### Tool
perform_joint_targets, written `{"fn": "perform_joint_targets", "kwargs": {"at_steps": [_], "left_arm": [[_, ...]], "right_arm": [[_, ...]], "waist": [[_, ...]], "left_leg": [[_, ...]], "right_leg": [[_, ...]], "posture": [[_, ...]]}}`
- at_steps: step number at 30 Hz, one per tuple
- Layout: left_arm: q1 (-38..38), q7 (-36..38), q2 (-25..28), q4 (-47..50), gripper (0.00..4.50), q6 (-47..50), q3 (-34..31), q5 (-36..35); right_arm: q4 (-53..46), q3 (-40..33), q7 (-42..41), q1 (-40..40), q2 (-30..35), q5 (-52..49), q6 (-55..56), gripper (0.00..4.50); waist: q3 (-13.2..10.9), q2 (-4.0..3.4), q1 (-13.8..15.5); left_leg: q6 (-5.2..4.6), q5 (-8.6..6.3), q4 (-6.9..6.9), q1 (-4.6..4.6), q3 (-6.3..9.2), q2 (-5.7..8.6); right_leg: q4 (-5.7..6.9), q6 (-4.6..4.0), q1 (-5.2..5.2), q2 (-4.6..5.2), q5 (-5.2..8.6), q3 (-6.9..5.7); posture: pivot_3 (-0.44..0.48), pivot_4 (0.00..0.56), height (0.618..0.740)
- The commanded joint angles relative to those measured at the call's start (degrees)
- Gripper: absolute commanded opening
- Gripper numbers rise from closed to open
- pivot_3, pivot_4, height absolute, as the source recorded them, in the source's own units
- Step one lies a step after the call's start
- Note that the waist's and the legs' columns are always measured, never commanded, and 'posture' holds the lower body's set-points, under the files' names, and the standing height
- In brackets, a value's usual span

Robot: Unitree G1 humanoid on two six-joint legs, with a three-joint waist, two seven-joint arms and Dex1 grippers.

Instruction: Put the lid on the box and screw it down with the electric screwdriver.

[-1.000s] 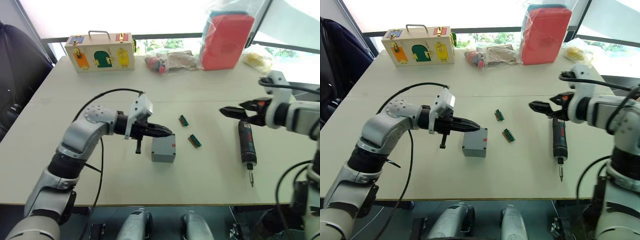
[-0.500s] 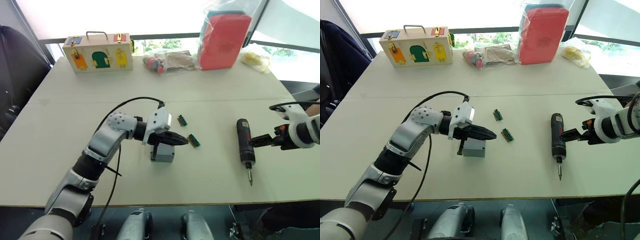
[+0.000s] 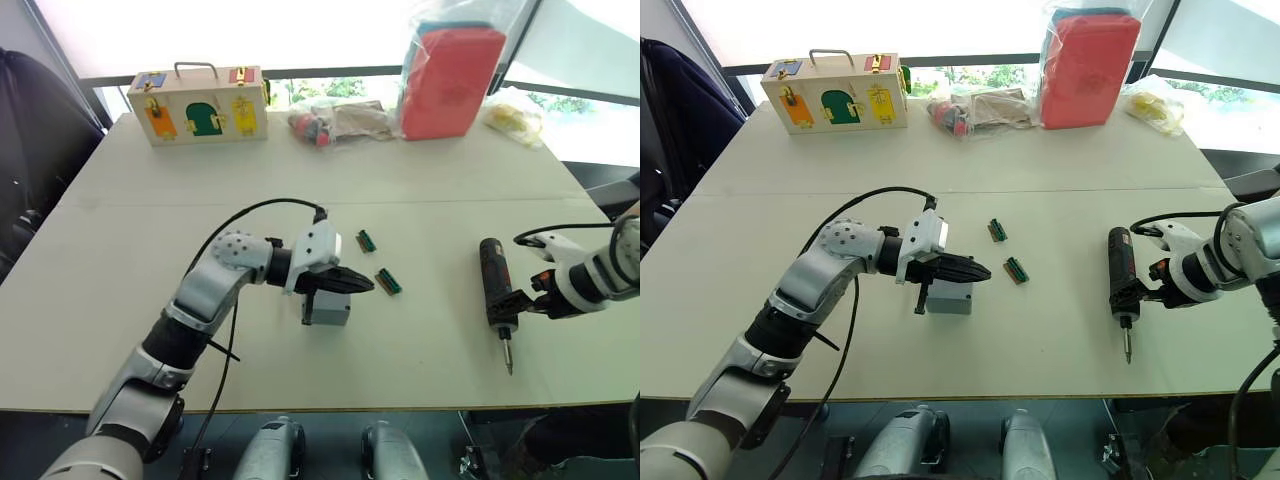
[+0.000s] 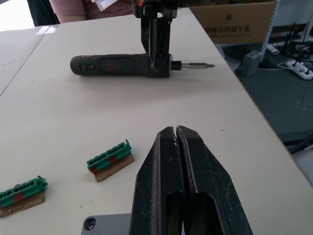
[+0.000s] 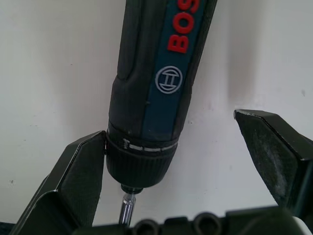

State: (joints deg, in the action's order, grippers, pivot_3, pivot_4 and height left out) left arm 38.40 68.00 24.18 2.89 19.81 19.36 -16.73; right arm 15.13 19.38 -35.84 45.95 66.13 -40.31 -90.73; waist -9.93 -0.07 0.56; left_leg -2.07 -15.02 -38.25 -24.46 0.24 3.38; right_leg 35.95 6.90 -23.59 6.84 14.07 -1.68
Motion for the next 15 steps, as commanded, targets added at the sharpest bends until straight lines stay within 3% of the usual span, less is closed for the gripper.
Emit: {"fn": "perform_joint_targets", "kwargs": {"at_steps": [1, 5, 8, 13, 15], "left_arm": [[-0.6, -1.4, -0.7, 2.3, 0.0, 0.5, -0.9, -0.6], [-2.0, -3.2, -1.0, 3.8, 0.0, 1.4, -1.0, -0.6], [-3.8, -4.8, -0.7, 6.0, 0.0, 3.0, -1.6, -1.1], [-6.3, -6.3, 0.3, 9.2, 0.0, 5.6, -2.1, -1.9], [-6.7, -6.2, 1.0, 9.6, 0.0, 6.0, -2.5, -2.2]], "right_arm": [[1.9, 1.9, -1.9, 2.8, -2.3, 4.1, 2.0, 4.49], [3.1, 5.2, -5.0, 3.2, -3.8, 7.2, 3.0, 4.49], [2.2, 9.0, -7.7, 2.4, -3.6, 9.4, 3.9, 3.8], [0.0, 12.7, -10.9, 1.6, -3.7, 12.4, 4.4, 2.05], [-0.4, 12.5, -11.4, 1.7, -4.4, 13.0, 3.8, 1.76]], "waist": [[0.0, 0.01, 0.0], [0.0, 0.09, 0.0], [0.1, 0.2, 0.0], [0.2, 0.39, 0.0], [0.2, 0.43, 0.0]], "left_leg": [[0.0, 0.0, 0.0, -0.01, 0.0, 0.0], [0.0, 0.0, -0.03, 0.01, 0.01, 0.0], [0.0, 0.0, -0.04, 0.06, 0.02, 0.0], [0.01, 0.0, -0.03, 0.07, 0.06, 0.0], [0.02, 0.0, -0.03, 0.07, 0.07, -0.01]], "right_leg": [[0.0, 0.0, -0.01, 0.0, 0.0, 0.0], [-0.01, 0.0, 0.04, -0.02, 0.0, -0.01], [-0.02, 0.0, 0.1, -0.01, 0.0, -0.01], [-0.03, 0.0, 0.11, -0.02, 0.0, -0.02], [-0.03, 0.0, 0.11, -0.03, 0.0, -0.03]], "posture": [[0.0, 0.15, 0.74], [0.0, 0.15, 0.74], [0.0, 0.15, 0.74], [0.0, 0.15, 0.74], [0.0, 0.15, 0.74]]}}
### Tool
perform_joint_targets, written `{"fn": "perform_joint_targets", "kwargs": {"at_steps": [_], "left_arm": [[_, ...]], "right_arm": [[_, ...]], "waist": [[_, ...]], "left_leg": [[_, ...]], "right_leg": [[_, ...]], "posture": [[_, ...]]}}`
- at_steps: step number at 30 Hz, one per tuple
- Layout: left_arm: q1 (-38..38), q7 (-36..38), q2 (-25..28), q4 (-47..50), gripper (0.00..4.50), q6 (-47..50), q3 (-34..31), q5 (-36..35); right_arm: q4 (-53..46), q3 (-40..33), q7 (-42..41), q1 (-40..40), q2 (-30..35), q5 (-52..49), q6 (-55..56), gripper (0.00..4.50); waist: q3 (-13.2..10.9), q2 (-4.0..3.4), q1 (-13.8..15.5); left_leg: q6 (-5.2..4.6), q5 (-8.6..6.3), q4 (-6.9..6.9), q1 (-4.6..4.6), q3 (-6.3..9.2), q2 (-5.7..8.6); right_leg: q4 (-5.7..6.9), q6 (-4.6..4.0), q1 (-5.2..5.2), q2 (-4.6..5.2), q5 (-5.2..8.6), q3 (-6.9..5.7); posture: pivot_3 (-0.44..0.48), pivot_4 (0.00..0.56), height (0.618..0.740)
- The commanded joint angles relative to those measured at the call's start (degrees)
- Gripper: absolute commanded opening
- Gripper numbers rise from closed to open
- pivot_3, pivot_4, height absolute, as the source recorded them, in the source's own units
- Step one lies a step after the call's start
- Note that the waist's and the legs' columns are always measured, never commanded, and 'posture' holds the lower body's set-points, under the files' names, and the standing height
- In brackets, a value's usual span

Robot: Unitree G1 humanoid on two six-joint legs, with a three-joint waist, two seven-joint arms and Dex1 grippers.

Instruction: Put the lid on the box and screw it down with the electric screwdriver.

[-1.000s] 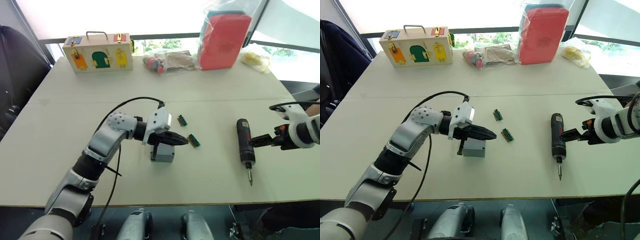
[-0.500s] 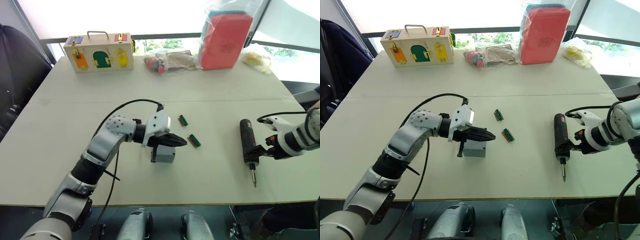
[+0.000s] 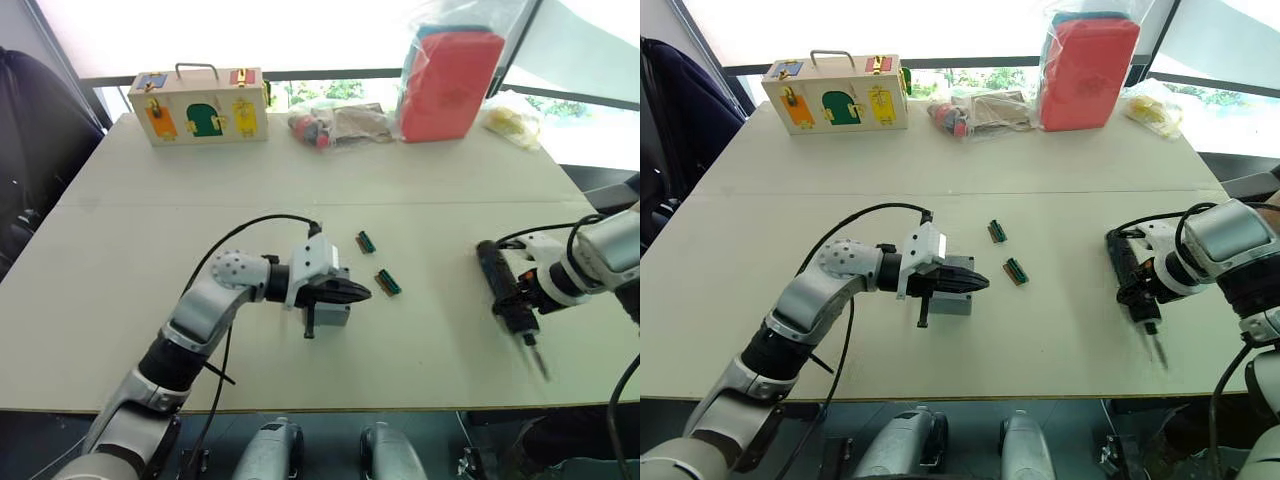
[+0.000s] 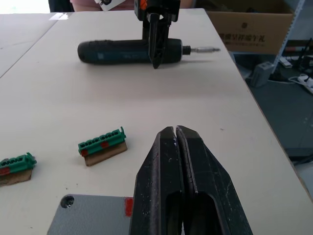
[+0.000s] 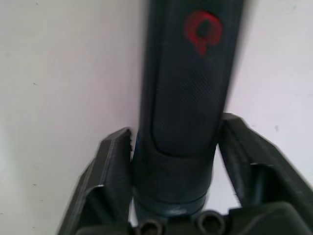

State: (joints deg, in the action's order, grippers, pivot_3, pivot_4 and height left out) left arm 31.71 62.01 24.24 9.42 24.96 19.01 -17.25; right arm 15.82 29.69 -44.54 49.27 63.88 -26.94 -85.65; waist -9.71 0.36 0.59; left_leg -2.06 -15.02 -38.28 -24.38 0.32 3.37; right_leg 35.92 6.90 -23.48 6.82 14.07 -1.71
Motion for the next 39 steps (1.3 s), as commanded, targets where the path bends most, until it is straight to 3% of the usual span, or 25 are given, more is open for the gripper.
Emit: {"fn": "perform_joint_targets", "kwargs": {"at_steps": [1, 6, 9, 13, 16, 20, 24, 28, 39], "left_arm": [[0.4, -0.3, 1.2, 2.5, 0.0, 1.1, -2.4, -1.6], [2.8, 1.1, 3.0, -2.9, 0.0, 0.8, -5.2, -2.6], [4.5, 2.3, 3.6, -6.3, 0.0, 0.9, -7.0, -3.7], [7.1, 4.1, 4.6, -14.9, 0.0, -0.3, -8.9, -3.4], [8.4, 4.7, 4.3, -18.3, 0.0, 0.5, -9.4, -3.8], [9.7, 5.4, 5.7, -17.0, 0.0, 3.3, -9.8, -4.4], [9.4, 7.7, 9.7, -14.8, 0.0, 5.4, -10.4, -4.4], [8.9, 8.1, 12.5, -11.5, 0.0, 8.4, -10.2, -5.0], [10.3, 5.7, 9.9, -8.1, 0.0, 11.1, -6.1, -3.4]], "right_arm": [[0.5, 0.8, -2.7, -0.6, -2.1, 0.8, 0.4, 1.75], [12.5, -7.7, -0.2, 10.9, -6.2, 6.7, 9.6, 1.75], [16.7, -13.1, 1.8, 18.0, -8.9, 7.6, 11.8, 1.75], [8.4, -23.9, 5.8, 18.3, -11.1, 5.1, 9.7, 1.75], [-4.5, -31.4, 8.2, 10.2, -13.7, 4.5, 21.1, 1.75], [-23.9, -47.5, 13.1, 0.7, -29.0, -4.6, 32.6, 1.75], [-35.3, -46.8, 20.1, -6.1, -41.4, -4.6, 41.5, 1.75], [-40.6, -43.5, 20.4, -11.0, -48.2, -7.6, 45.0, 1.75], [-41.1, -34.0, 17.2, -20.3, -50.0, -4.8, 52.0, 1.75]], "waist": [[0.0, 0.02, 0.0], [0.0, 0.01, -1.0], [-0.3, -0.57, -1.4], [-0.4, -0.72, -1.0], [-0.4, -0.64, -0.5], [-0.4, -0.62, -0.5], [-0.4, -0.65, -0.4], [-0.4, -0.62, 0.0], [-0.4, -0.62, -0.4]], "left_leg": [[0.0, 0.0, 0.0, 0.0, 0.0, 0.0], [0.03, 0.01, 0.0, 0.0, -0.03, 0.02], [0.08, 0.04, 0.02, -0.07, -0.1, 0.07], [0.72, 0.44, 0.24, -0.75, -0.05, -0.05], [0.74, 0.46, 0.17, -0.97, 0.05, -0.06], [0.54, 0.48, -0.05, -0.98, -0.07, 0.05], [0.58, 0.56, -0.05, -0.97, -0.01, 0.07], [0.59, 0.57, -0.07, -0.95, 0.03, 0.1], [0.57, 0.57, -0.08, -0.92, 0.04, 0.11]], "right_leg": [[0.0, 0.0, 0.0, 0.0, 0.0, 0.0], [-0.02, -0.05, -0.03, 0.0, -0.05, 0.03], [0.1, -0.04, -0.21, 0.02, -0.06, 0.1], [0.25, -0.04, -1.03, -0.14, 0.0, 0.03], [0.26, -0.04, -1.08, -0.18, -0.01, -0.1], [0.28, 0.19, -0.98, -0.04, -0.17, 0.0], [0.48, 0.21, -1.07, -0.08, -0.19, 0.06], [0.41, 0.2, -0.99, -0.08, -0.19, 0.06], [0.44, 0.19, -0.98, -0.13, -0.19, 0.06]], "posture": [[0.0, 0.15, 0.74], [0.0, 0.15, 0.74], [0.0, 0.15, 0.74], [0.0, 0.15, 0.74], [0.0, 0.15, 0.74], [0.0, 0.15, 0.74], [0.0, 0.15, 0.74], [0.0, 0.15, 0.74], [0.0, 0.15, 0.74]]}}
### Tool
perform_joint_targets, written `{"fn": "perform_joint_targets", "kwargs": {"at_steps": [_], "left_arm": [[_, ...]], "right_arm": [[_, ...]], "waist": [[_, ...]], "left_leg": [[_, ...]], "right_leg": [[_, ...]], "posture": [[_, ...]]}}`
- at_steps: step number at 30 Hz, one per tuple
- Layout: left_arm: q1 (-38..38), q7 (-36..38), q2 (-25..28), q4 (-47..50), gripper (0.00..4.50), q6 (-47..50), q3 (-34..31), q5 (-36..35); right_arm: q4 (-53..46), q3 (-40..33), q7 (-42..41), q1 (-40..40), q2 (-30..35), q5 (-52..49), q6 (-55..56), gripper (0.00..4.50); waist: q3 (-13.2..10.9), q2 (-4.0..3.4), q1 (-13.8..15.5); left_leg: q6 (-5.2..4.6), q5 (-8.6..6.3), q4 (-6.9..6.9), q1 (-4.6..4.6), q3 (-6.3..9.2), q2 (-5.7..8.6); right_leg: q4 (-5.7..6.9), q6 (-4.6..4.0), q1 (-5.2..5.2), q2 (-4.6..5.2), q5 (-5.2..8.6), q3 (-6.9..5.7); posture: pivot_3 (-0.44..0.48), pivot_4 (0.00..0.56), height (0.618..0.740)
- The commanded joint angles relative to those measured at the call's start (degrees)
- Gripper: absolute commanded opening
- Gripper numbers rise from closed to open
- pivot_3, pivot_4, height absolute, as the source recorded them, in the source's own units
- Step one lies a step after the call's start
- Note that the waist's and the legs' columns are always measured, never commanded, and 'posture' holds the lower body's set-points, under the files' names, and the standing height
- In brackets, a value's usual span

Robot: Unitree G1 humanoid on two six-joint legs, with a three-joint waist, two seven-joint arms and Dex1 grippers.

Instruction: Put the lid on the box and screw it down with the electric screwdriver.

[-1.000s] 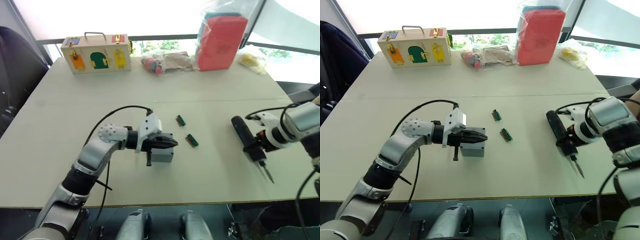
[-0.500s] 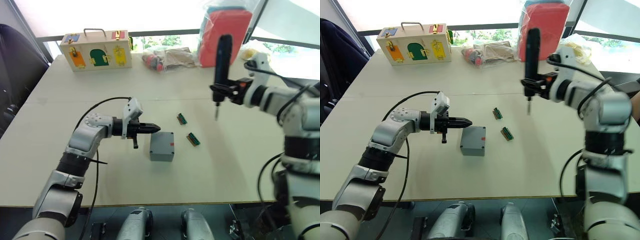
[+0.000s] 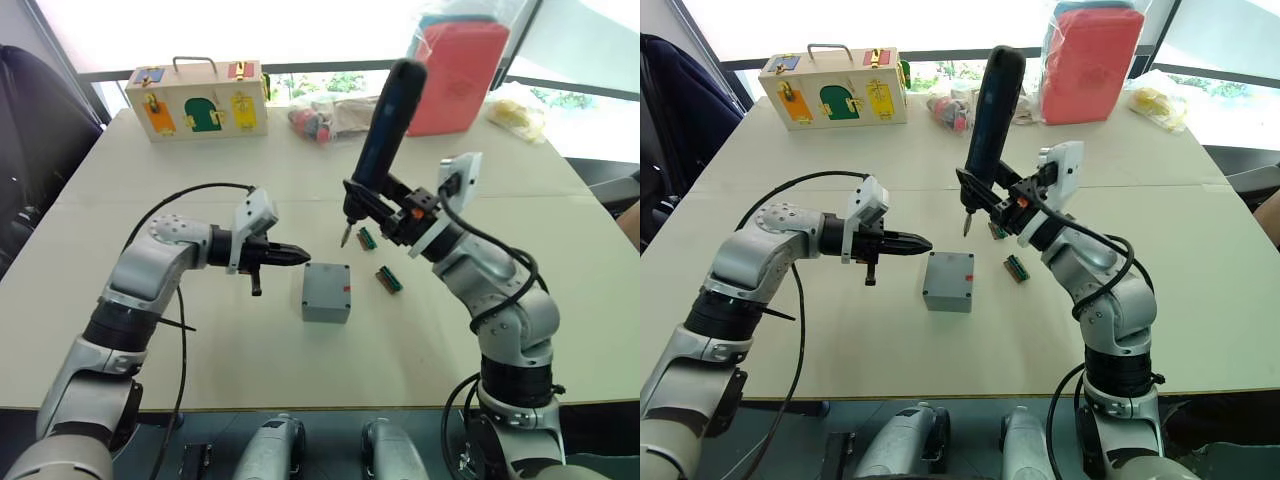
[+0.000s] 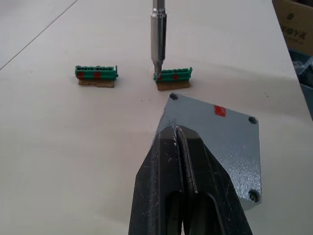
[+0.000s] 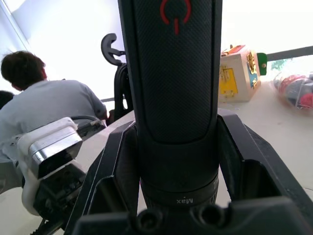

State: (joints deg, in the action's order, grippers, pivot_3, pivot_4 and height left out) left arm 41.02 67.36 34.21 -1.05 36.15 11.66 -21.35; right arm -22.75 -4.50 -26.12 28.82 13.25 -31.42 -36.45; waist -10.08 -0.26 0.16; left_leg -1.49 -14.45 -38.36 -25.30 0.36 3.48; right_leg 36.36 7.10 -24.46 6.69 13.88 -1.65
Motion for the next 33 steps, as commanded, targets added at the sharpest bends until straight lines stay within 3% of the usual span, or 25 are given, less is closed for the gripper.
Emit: {"fn": "perform_joint_targets", "kwargs": {"at_steps": [1, 10, 20, 30, 33], "left_arm": [[0.9, 0.4, -0.1, 2.2, 0.0, -0.6, 2.0, 1.2], [1.2, 1.6, -2.0, -2.2, 0.0, -5.6, 6.5, 5.6], [1.7, 2.6, -3.9, -4.7, 0.0, -8.0, 7.4, 7.5], [0.5, 3.4, -3.4, -5.1, 0.0, -8.8, 7.9, 8.6], [-0.3, 3.2, -3.1, -4.3, 0.0, -8.6, 8.1, 8.9]], "right_arm": [[-2.5, 0.4, -1.4, -0.2, 0.8, -0.4, 2.9, 1.75], [-5.4, 0.9, -0.2, -4.0, 2.4, -1.0, 1.9, 1.75], [-4.9, 2.2, 0.5, -6.2, 4.3, 1.9, 3.2, 1.75], [-1.0, 9.4, 1.2, -10.4, 3.6, 8.4, 7.7, 1.75], [1.0, 11.4, 2.6, -11.5, 3.0, 11.3, 8.7, 1.75]], "waist": [[0.0, 0.0, 0.0], [0.0, 0.0, 0.1], [0.0, 0.03, 0.2], [0.1, 0.1, 0.1], [0.2, 0.12, 0.0]], "left_leg": [[0.0, 0.0, 0.0, 0.0, 0.0, 0.0], [0.0, 0.0, 0.0, 0.01, 0.0, 0.0], [0.0, 0.0, 0.0, 0.04, 0.0, 0.0], [-0.02, -0.01, 0.0, 0.29, 0.0, 0.0], [-0.09, -0.05, 0.16, 0.89, -0.01, -0.01]], "right_leg": [[0.0, 0.0, 0.0, 0.0, 0.0, 0.0], [0.0, 0.0, 0.0, -0.01, 0.0, 0.0], [0.0, 0.0, 0.03, -0.01, 0.0, 0.0], [-0.01, 0.0, 0.31, -0.01, 0.01, 0.01], [-0.15, 0.0, 0.87, -0.02, 0.04, 0.01]], "posture": [[0.0, 0.15, 0.74], [0.0, 0.15, 0.74], [0.0, 0.15, 0.74], [0.0, 0.15, 0.74], [0.0, 0.15, 0.74]]}}
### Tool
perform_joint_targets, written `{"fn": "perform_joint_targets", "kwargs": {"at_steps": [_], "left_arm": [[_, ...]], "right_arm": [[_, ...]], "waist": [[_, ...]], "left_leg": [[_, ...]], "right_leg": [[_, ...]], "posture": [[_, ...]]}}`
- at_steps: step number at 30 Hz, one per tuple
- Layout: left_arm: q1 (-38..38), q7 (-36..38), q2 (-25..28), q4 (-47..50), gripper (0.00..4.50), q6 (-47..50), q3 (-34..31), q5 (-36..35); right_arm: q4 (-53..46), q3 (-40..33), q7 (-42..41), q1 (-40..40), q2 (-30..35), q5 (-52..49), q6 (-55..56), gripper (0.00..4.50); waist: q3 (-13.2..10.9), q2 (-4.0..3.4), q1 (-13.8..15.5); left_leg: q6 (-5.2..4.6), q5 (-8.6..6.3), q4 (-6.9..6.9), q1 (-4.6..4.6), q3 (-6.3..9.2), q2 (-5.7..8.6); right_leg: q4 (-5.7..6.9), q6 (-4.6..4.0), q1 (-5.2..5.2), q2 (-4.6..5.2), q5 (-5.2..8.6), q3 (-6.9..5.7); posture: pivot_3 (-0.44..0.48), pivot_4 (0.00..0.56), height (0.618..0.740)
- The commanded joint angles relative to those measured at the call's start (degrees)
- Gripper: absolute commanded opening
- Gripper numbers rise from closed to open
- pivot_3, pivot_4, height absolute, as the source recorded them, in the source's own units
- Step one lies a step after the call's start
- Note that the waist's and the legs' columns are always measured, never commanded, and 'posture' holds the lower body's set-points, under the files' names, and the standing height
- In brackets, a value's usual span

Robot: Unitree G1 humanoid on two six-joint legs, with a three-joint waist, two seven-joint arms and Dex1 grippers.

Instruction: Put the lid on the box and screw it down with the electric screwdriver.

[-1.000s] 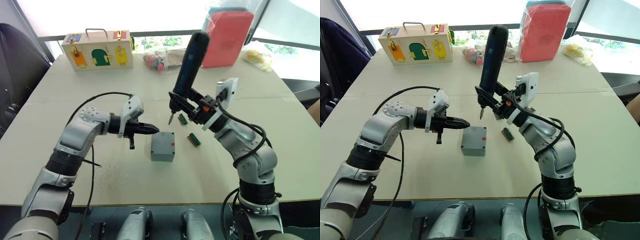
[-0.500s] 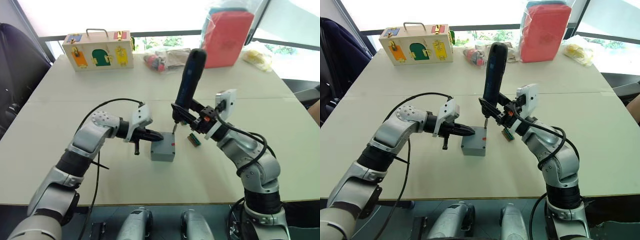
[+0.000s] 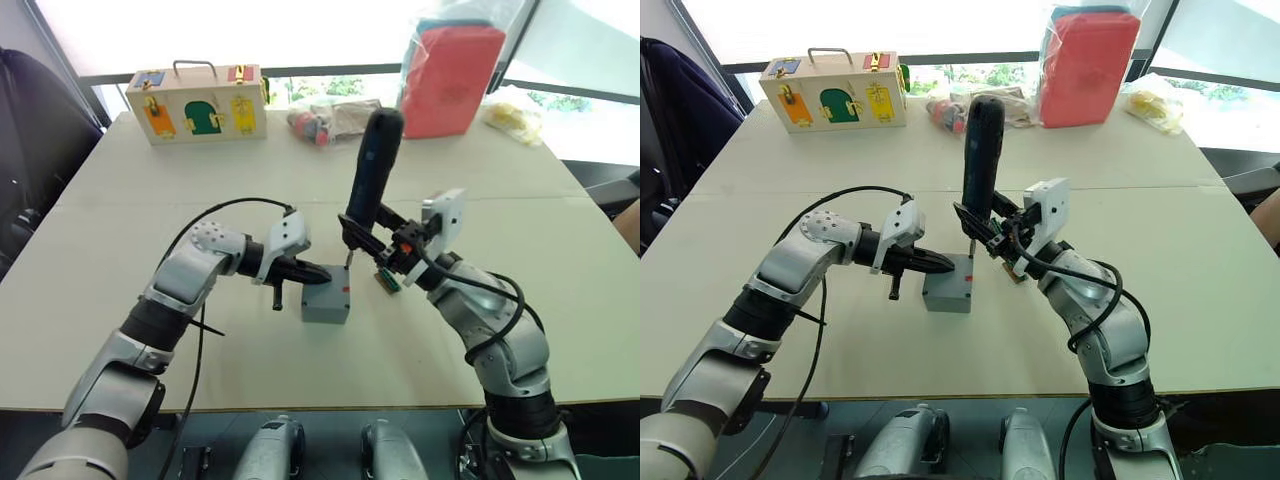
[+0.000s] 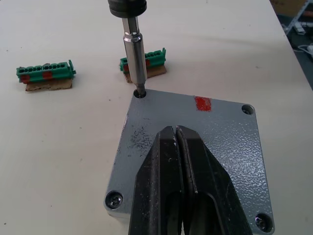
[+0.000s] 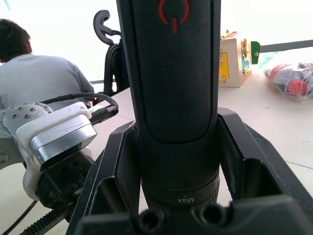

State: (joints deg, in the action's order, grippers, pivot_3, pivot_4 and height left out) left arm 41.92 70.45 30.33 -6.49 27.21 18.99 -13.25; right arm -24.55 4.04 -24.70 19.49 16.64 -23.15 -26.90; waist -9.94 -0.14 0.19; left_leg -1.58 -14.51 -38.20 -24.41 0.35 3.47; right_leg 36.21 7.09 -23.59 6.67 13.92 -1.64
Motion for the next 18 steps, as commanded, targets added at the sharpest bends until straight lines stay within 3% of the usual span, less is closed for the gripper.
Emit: {"fn": "perform_joint_targets", "kwargs": {"at_steps": [1, 9, 18], "left_arm": [[-1.4, 0.1, 0.8, 1.5, 0.0, 0.5, 0.7, 0.9], [-3.3, -0.5, 0.9, 4.9, 0.0, 2.6, 0.4, 0.4], [-4.2, -0.9, 0.8, 5.8, 0.0, 3.2, 0.2, 0.2]], "right_arm": [[3.5, 3.4, 1.6, -2.6, -0.6, 3.8, -0.5, 1.75], [4.7, 7.3, 4.3, -4.8, -3.4, 7.7, 0.0, 1.75], [9.4, 7.2, 7.6, -5.2, -7.4, 11.4, 0.8, 1.75]], "waist": [[0.1, 0.07, 0.0], [0.8, 0.46, 0.1], [1.0, 0.5, 0.0]], "left_leg": [[-0.14, -0.09, 0.06, 0.25, 0.0, -0.01], [-0.47, -0.34, 0.13, 1.01, 0.01, -0.03], [-0.46, -0.35, 0.18, 1.05, 0.02, -0.06]], "right_leg": [[-0.06, -0.01, 0.25, -0.01, 0.03, 0.0], [-0.13, -0.19, 0.89, 0.0, 0.23, 0.01], [-0.12, -0.26, 0.85, 0.0, 0.28, 0.02]], "posture": [[0.0, 0.15, 0.74], [0.0, 0.15, 0.74], [0.0, 0.15, 0.74]]}}
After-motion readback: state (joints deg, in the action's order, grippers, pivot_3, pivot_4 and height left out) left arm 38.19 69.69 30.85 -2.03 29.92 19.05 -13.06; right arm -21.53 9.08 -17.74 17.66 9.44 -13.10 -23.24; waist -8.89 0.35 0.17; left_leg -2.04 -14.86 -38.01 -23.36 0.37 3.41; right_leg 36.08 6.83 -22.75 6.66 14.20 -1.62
